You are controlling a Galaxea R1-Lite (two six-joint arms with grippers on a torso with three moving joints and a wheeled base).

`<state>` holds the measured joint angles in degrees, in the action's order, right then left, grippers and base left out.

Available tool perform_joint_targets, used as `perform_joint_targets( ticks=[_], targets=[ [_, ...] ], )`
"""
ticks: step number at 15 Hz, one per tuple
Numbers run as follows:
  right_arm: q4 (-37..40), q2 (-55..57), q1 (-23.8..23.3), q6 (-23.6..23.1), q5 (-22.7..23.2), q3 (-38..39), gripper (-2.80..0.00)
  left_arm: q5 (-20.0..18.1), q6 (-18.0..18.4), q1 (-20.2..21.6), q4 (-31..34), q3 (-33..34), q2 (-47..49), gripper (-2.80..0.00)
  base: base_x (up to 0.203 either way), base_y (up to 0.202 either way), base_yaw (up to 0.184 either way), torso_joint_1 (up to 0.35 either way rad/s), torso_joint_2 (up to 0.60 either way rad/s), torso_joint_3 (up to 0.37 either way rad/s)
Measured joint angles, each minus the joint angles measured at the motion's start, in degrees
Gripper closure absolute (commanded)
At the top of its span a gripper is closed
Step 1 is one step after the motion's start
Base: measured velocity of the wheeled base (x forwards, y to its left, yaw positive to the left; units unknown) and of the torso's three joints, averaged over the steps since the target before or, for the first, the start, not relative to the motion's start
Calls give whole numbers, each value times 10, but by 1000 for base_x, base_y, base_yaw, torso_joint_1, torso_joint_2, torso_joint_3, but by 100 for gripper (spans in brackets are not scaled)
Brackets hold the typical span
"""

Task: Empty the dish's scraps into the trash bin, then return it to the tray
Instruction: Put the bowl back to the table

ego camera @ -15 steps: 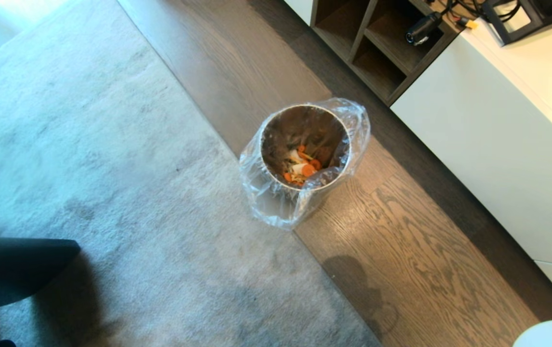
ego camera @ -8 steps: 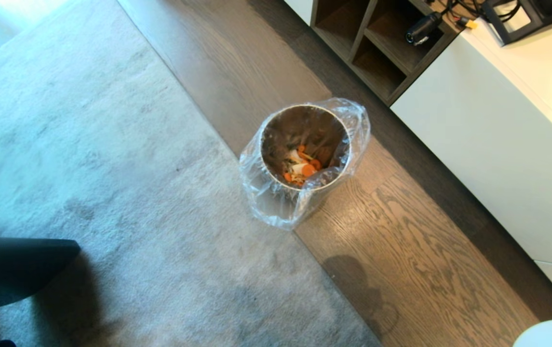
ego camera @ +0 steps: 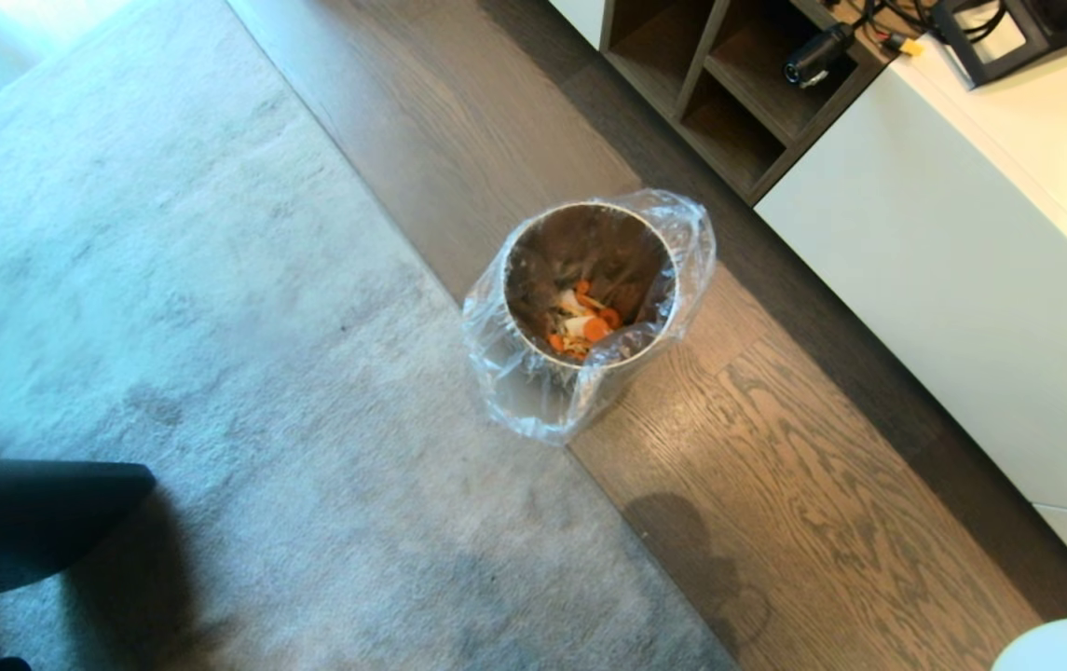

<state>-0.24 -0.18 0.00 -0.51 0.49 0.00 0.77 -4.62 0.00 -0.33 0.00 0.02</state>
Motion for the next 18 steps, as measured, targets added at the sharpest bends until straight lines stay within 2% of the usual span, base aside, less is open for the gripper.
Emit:
perform_joint_targets(
  ticks=[5,18],
  targets=[
    [0,0,0,0,0,0,0,0,0,0,0,0,0,0,0,0,0,1,3,75],
    [0,1,0,0,0,0,0,0,0,0,0,0,0,0,0,0,0,1,2,202]
  ],
)
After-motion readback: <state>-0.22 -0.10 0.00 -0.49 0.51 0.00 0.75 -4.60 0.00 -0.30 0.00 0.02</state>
